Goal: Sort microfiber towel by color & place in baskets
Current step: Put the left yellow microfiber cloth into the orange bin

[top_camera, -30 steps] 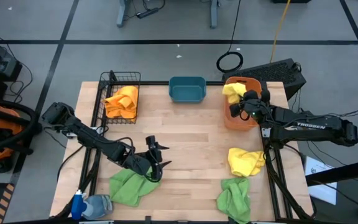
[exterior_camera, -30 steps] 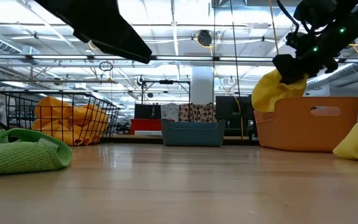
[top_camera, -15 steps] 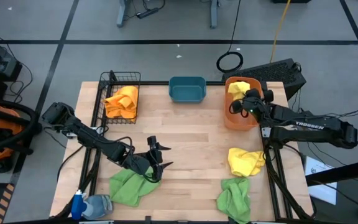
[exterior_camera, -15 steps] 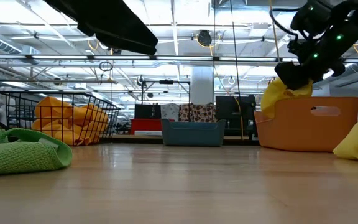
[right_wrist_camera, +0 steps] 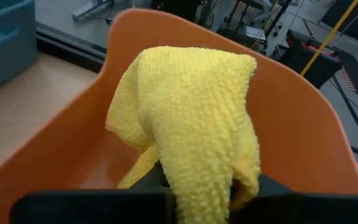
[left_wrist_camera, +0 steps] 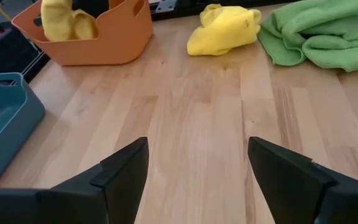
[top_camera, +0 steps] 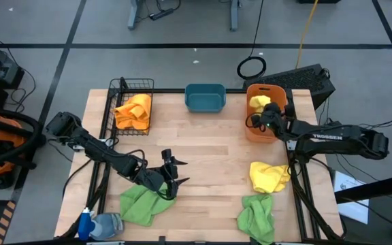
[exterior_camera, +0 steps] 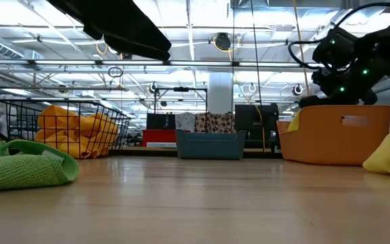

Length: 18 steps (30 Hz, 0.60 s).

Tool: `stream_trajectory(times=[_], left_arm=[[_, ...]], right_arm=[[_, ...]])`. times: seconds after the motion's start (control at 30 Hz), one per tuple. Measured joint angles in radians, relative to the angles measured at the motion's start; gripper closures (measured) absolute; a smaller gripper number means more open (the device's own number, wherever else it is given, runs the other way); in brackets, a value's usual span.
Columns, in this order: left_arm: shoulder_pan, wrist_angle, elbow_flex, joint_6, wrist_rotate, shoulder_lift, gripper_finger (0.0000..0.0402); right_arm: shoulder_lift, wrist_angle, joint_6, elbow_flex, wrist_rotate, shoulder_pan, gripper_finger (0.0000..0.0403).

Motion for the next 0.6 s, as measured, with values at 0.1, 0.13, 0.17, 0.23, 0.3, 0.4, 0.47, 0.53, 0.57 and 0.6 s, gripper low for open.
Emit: stream_trajectory(times=[0.1,0.13,0.17,0.23,0.3,0.4,0.47,0.53,0.57,0.6], left_arm=[[0.0,0.0,0.0,0.0,0.0,0.0,0.0121],[0.0,0.0,0.0,0.0,0.0,0.0,0.0121],[0.0,0.0,0.0,0.0,0.0,0.0,0.0121],[0.0,0.0,0.0,0.0,0.0,0.0,0.0121],[0.0,0.0,0.0,0.0,0.0,0.0,0.0121],[0.0,0.001,0.0,0.0,0.0,0.0,0.0121],[0.0,0.0,0.0,0.0,0.0,0.0,0.0121],[0.0,0.0,0.0,0.0,0.0,0.0,0.0121],[0.0,0.001,0.0,-0.001,0.0,0.0,0.0121],[0.0,0.0,0.0,0.0,0.0,0.0,0.0121]], right_arm=[[0.0,0.0,0.01,-0.004,0.003,-0.003,0.0335],[0.0,0.0,0.015,-0.004,0.004,-0.005,0.0324],[0.0,0.0,0.021,-0.004,0.004,-0.007,0.0311],[0.0,0.0,0.025,-0.004,0.004,-0.014,0.0283],[0.0,0.0,0.026,-0.004,0.004,-0.025,0.0252],[0.0,0.0,0.027,-0.004,0.011,-0.038,0.0204],[0.0,0.0,0.033,-0.004,0.025,-0.044,0.017],[-0.007,-0.002,0.025,-0.002,0.043,-0.044,0.0138],[-0.011,-0.005,0.007,0.004,0.058,-0.044,0.0124],[-0.017,-0.009,-0.009,0.012,0.066,-0.044,0.0111]])
